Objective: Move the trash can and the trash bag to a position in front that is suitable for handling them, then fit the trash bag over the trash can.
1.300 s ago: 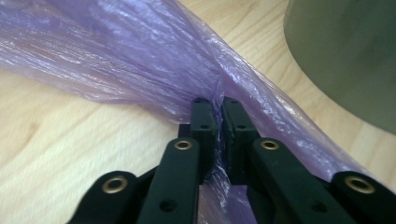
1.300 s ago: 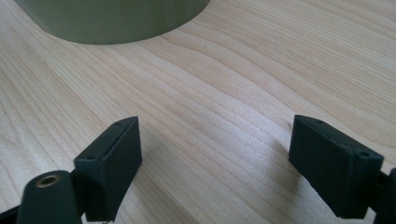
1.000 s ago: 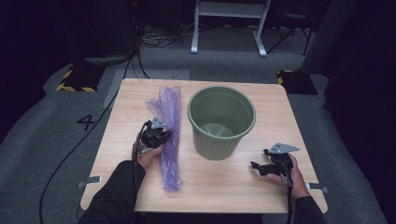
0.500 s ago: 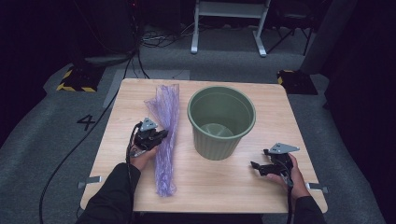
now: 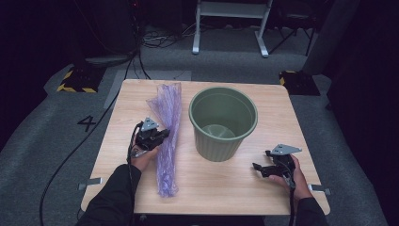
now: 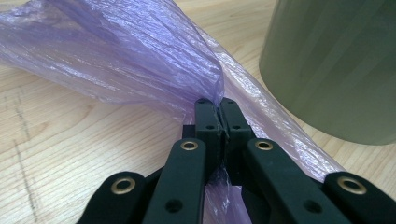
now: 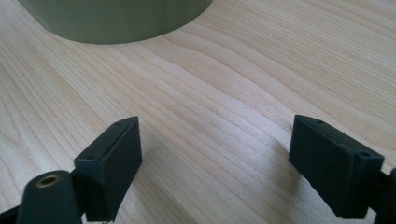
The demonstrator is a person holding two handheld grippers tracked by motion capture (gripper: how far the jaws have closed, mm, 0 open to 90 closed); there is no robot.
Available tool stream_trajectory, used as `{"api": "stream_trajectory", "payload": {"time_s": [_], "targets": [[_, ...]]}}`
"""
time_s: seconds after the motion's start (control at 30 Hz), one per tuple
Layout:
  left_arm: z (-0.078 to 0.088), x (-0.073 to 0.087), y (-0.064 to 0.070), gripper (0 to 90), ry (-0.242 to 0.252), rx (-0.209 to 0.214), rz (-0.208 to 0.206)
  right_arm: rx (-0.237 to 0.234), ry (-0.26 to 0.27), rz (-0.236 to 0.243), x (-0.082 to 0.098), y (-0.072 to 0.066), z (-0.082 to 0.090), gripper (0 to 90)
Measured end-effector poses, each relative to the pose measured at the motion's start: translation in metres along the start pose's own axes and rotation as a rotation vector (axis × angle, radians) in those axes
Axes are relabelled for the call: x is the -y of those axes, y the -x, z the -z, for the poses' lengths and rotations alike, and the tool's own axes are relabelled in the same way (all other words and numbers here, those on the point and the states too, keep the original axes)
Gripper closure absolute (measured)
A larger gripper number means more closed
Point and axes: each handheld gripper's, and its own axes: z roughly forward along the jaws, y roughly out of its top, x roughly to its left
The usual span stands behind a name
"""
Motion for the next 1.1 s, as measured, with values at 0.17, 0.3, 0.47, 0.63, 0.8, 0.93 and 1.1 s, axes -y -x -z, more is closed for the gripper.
{"api": "stream_trajectory", "payload": {"time_s": [0.17,0.3,0.47,0.63,0.8,0.93,1.1], "targets": [[0.004,0.0,-0.002,88.1,0.011,-0.008,0.011,-0.001,0.0,0.0,0.0,0.0,0.0,17.1],[0.007,0.0,-0.003,88.1,0.012,-0.013,0.009,-0.004,0.0,0.002,-0.001,0.001,-0.001,16.8],[0.011,-0.005,-0.006,88.2,0.035,-0.019,0.015,-0.005,-0.001,0.002,-0.001,0.001,-0.002,16.8],[0.014,-0.012,-0.007,88.4,0.057,-0.019,0.023,-0.001,0.0,-0.001,-0.001,0.0,-0.001,16.9],[0.018,-0.026,-0.004,88.4,0.094,-0.018,0.013,0.002,0.0,-0.003,-0.001,0.0,-0.001,17.1],[0.018,-0.035,-0.003,88.4,0.105,-0.024,0.0,0.001,0.001,-0.006,0.0,0.0,0.0,18.0],[0.028,-0.063,0.002,88.4,0.13,-0.032,-0.036,-0.008,0.026,-0.041,0.002,0.002,0.006,21.4]]}}
